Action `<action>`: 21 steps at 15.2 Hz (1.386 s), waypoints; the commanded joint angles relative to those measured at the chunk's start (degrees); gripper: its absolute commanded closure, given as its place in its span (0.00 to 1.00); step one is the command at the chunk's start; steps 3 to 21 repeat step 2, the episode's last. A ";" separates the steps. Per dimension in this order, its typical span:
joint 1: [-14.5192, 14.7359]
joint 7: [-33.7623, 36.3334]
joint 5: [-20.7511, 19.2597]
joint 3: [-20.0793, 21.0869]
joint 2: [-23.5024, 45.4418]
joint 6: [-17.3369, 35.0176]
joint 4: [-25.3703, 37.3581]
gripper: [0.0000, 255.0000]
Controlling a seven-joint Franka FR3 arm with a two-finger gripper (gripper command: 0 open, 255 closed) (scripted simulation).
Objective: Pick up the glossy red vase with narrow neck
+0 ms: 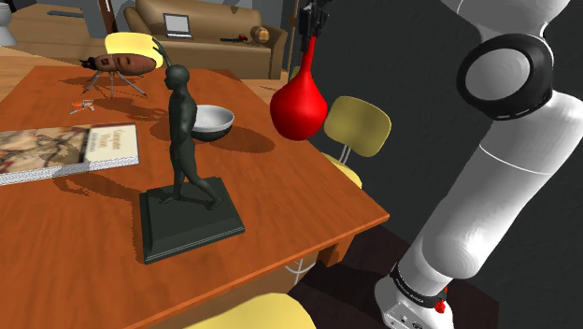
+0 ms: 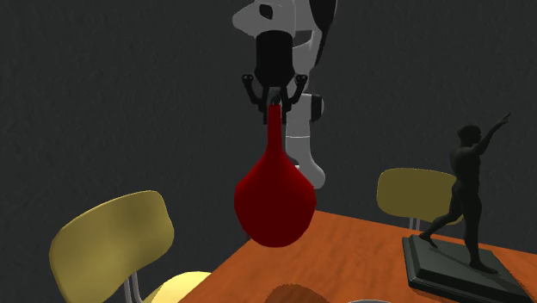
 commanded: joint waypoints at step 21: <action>-0.02 0.04 0.06 -0.01 0.84 -1.47 2.39 1.00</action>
